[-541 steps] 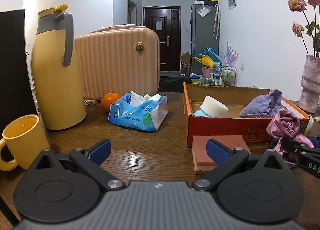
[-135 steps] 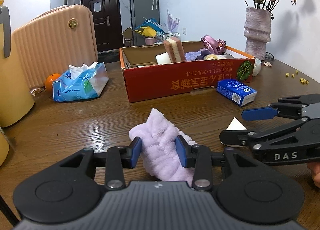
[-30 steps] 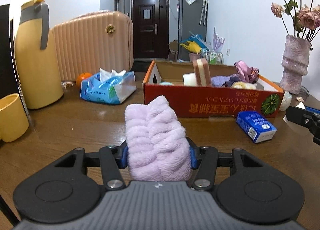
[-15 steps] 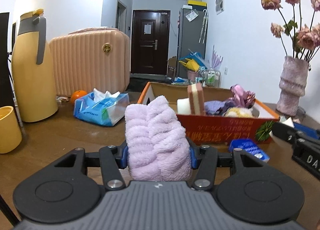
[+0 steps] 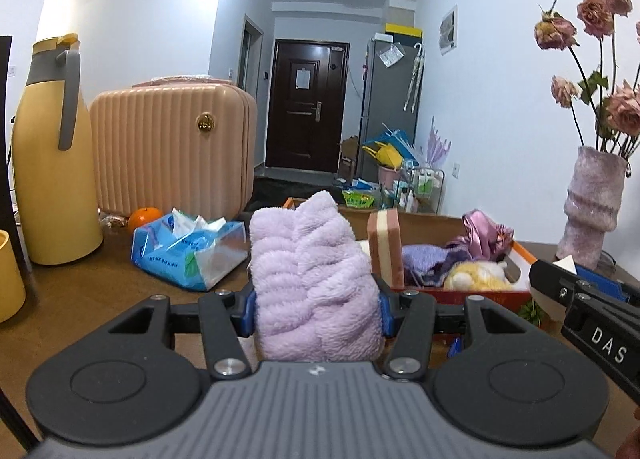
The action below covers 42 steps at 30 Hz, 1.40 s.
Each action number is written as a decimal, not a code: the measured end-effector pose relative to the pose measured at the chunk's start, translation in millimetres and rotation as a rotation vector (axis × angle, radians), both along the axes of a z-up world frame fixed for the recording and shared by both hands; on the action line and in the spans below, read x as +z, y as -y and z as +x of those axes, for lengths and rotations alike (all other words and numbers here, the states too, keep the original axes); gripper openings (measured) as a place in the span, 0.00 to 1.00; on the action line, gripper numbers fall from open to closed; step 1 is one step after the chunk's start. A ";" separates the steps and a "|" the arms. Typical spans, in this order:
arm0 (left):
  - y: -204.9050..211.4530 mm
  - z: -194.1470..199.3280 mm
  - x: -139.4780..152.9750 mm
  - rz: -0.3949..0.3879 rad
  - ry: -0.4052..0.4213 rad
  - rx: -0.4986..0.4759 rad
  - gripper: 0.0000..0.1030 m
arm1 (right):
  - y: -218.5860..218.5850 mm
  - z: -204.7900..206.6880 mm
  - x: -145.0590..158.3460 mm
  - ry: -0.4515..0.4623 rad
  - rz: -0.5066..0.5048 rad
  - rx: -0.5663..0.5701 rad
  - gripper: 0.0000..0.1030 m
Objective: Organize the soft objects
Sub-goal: 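Lift and carry the towel and white sponge over the box with both tools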
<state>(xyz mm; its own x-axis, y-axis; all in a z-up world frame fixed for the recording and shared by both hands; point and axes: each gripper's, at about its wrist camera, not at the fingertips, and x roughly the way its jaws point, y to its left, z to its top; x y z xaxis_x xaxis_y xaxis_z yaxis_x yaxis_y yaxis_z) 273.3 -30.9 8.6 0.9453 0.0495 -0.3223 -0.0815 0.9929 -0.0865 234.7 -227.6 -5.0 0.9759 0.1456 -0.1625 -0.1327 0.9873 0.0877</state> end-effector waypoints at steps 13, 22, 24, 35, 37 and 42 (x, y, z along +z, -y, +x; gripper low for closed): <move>-2.6 29.0 10.1 -0.041 0.032 0.031 0.52 | 5.7 29.4 10.8 0.019 0.035 -0.015 0.29; 1.0 45.6 14.1 -0.057 0.044 0.030 0.52 | 0.5 42.8 15.6 0.039 0.021 -0.012 0.29; 2.1 48.1 15.2 -0.059 0.048 0.028 0.52 | -0.9 45.6 16.6 0.046 0.015 -0.012 0.29; 7.1 67.4 17.5 -0.059 0.060 0.026 0.52 | 2.2 66.3 20.1 0.043 0.018 -0.024 0.29; 8.4 71.5 17.4 -0.058 0.063 0.025 0.52 | 3.1 70.6 20.1 0.040 0.020 -0.026 0.29; 9.8 82.4 15.9 -0.058 0.064 0.032 0.52 | 3.7 83.3 19.5 0.031 0.021 -0.028 0.29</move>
